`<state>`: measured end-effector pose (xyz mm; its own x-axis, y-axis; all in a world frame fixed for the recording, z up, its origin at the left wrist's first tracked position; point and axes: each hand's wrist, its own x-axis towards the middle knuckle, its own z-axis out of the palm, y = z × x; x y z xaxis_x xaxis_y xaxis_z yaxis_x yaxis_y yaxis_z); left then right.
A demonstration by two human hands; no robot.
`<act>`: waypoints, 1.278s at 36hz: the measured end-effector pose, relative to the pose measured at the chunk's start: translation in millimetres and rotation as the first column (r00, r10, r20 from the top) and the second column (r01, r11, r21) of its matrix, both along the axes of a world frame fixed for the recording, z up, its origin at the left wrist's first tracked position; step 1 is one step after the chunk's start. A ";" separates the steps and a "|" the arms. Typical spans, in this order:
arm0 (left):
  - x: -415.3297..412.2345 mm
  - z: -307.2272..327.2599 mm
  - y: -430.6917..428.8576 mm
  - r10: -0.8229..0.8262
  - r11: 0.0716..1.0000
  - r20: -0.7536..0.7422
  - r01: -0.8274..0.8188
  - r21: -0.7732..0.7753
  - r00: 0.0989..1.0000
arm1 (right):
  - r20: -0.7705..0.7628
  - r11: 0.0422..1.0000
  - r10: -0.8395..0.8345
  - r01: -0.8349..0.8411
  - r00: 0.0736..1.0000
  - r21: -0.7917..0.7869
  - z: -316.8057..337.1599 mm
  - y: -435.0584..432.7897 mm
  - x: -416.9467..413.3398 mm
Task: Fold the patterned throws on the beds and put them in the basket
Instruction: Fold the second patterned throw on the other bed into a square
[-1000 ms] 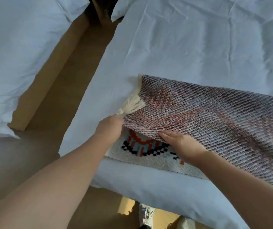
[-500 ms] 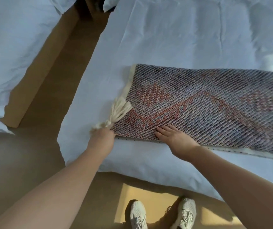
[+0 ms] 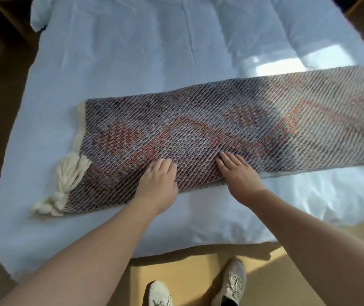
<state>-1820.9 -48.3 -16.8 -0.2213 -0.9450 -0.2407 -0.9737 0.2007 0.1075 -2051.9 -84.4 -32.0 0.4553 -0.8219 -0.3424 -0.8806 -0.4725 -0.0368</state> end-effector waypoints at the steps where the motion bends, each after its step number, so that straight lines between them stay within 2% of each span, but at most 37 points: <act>1: -12.5 -2.0 -4.4 -0.017 1.000 -0.011 0.017 0.021 1.000 | 0.015 1.000 -0.028 0.028 1.000 -0.015 -1.4 -2.3 -10.8; 8: -75.6 -24.1 -27.1 -0.139 0.982 -0.010 0.139 0.128 0.990 | 0.047 0.976 -0.207 0.210 0.977 -0.051 -14.4 -17.7 -81.0; 13: -88.5 -33.0 -25.5 -0.178 0.972 0.036 0.170 0.161 0.983 | 0.082 0.988 -0.141 0.146 0.987 -0.058 -25.5 -2.8 -104.5; 17: -91.6 -33.1 -18.6 -0.196 0.967 -0.018 0.196 0.164 0.981 | 0.018 0.996 -0.089 0.089 0.996 -0.008 -25.9 15.4 -110.6; 19: -95.8 -30.9 -22.5 -0.155 0.975 -0.050 0.161 0.156 0.987 | 0.021 0.998 -0.060 0.060 0.998 -0.021 -26.3 14.8 -112.6; 24: -103.8 -27.4 -53.7 0.081 0.990 -0.054 -0.074 0.123 0.995 | 0.158 0.996 -0.086 0.079 0.984 0.052 -15.3 -10.5 -108.9; 30: -96.5 -32.7 -73.0 0.142 0.977 0.054 -0.148 0.151 0.988 | 0.065 0.999 -0.037 0.035 0.997 0.022 -28.1 -52.7 -112.6; 34: -91.2 -40.2 -81.9 0.200 0.967 0.076 -0.210 0.143 0.977 | 0.009 0.988 -0.152 0.152 0.988 -0.022 -37.1 -71.0 -124.6; 36: -87.2 -42.0 -91.5 0.212 0.967 0.071 -0.220 0.130 0.975 | 0.018 0.988 -0.152 0.152 0.988 -0.028 -33.5 -81.0 -112.2; 41: -57.2 -38.1 -133.6 0.300 0.950 0.024 -0.301 0.081 0.954 | 0.126 1.000 0.016 -0.014 0.992 -0.017 -20.6 -116.1 -44.7; 46: -4.9 -46.0 -165.7 0.243 0.964 0.120 -0.254 0.084 0.962 | 0.166 0.992 0.128 -0.123 0.978 -0.038 -22.0 -160.2 35.7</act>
